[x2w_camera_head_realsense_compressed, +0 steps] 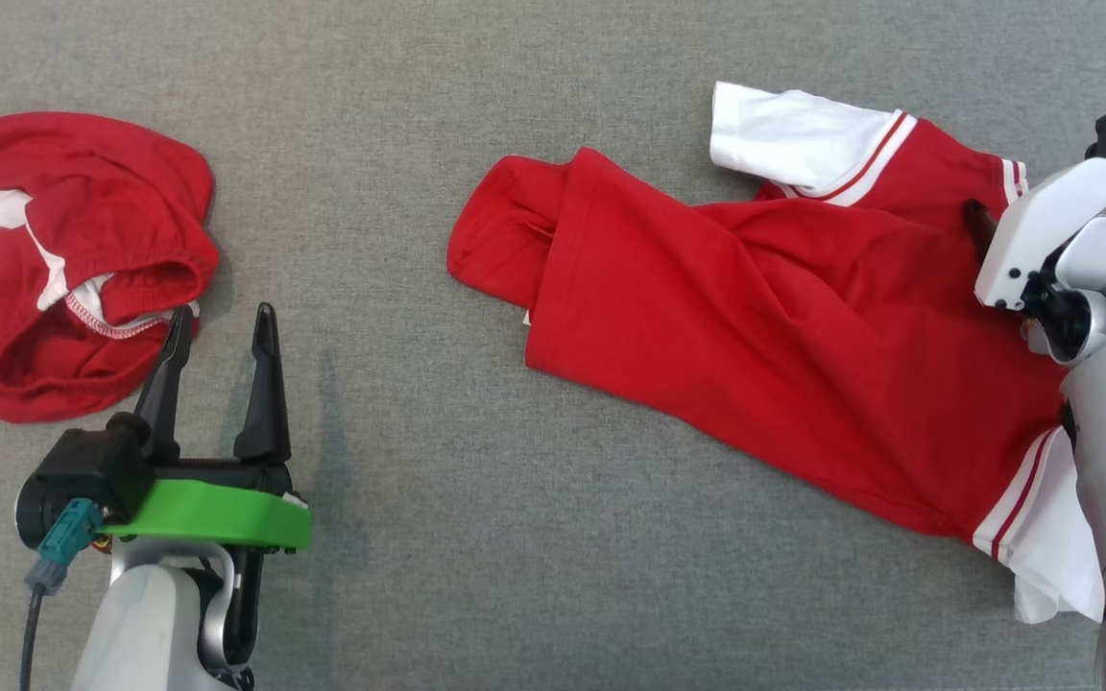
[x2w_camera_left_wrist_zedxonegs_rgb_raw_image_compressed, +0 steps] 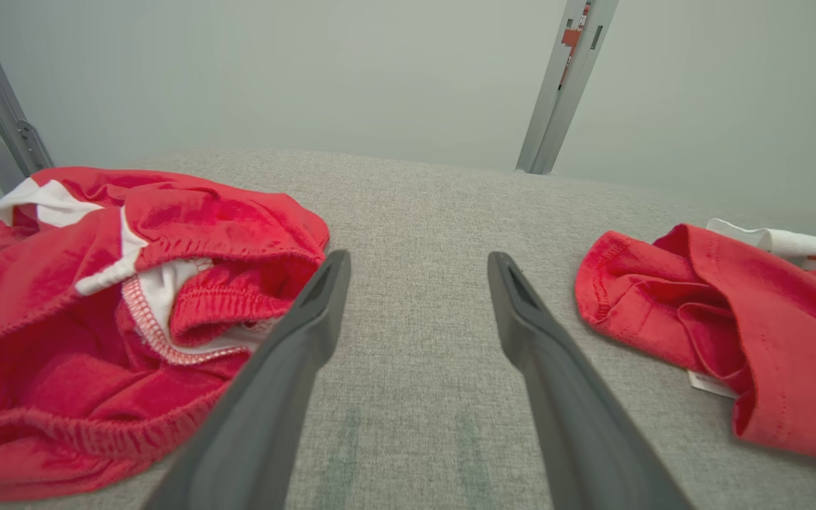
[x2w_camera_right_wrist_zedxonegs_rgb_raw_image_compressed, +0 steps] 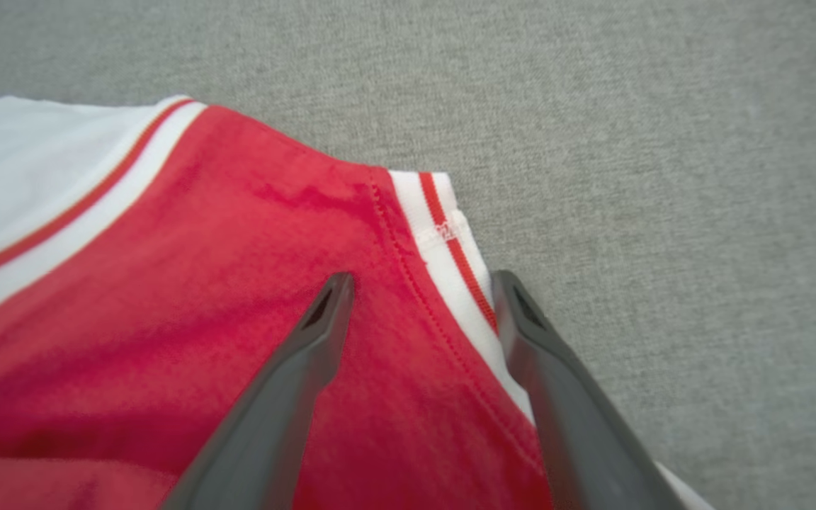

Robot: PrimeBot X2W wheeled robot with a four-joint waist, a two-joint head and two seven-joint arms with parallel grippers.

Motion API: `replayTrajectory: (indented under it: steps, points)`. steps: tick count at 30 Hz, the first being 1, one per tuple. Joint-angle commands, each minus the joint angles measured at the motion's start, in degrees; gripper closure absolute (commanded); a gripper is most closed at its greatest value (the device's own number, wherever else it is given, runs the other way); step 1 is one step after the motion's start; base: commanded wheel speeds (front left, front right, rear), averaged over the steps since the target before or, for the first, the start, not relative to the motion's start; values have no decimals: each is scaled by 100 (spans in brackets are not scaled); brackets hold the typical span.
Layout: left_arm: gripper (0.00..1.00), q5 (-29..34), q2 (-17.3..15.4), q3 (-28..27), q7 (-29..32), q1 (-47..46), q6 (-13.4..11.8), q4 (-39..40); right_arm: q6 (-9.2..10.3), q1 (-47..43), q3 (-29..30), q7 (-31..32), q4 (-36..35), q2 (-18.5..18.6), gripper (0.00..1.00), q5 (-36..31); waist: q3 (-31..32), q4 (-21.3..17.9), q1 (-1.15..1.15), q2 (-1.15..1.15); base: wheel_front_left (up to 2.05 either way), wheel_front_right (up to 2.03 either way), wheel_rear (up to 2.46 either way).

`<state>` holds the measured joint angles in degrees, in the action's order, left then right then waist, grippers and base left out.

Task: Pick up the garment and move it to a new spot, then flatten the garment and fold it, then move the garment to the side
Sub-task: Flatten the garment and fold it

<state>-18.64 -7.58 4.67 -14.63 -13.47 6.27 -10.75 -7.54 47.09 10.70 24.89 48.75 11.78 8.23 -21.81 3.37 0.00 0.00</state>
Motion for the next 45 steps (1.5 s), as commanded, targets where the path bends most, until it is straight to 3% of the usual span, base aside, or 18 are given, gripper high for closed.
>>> replayTrajectory:
  steps: [1, 3, 8, 19, 29, 30, 38, 45]
  points:
    - [0, -69, -29, -3, 1, -98, -26, 29, 10, -197, -93, 203, 266, -67, 0, 33, -29, 4, 0, 0, 0, 0, 0]
    - [0, -71, -30, 11, 0, -114, -33, 22, 10, -184, -155, 320, 339, -39, 100, 107, -56, 12, 0, 0, 0, 0, 0]
    - [0, -79, -21, 57, -5, -158, -17, 18, 11, -26, -76, 35, 279, 53, 100, 221, -147, 75, 0, 0, 0, 0, 0]
    - [0, -107, 29, 158, -35, -233, -8, -43, 6, 1041, 170, -1842, -88, 51, 100, -97, -288, 427, 0, 0, 0, 0, 0]
    - [0, -123, 112, 164, -55, -155, 10, -160, 6, 1504, 1490, -2920, 214, 151, 100, -1261, -199, 751, 0, 0, 0, 0, 0]
    - [0, -121, 121, 163, -56, -134, 8, -168, 5, 1502, 1582, -2943, 277, 80, 0, -1333, -178, 758, 0, 0, 0, 0, 0]
    - [0, -76, 126, 115, -60, -36, 0, -204, 8, 1235, 1837, -2905, 640, 16, 0, -1892, 75, 619, 0, 0, 0, 0, 0]
    - [0, -67, 92, 47, -58, 86, -4, -256, 9, 743, 1511, -3153, 573, -198, 0, -1824, 464, 279, 0, 0, 0, 0, 0]
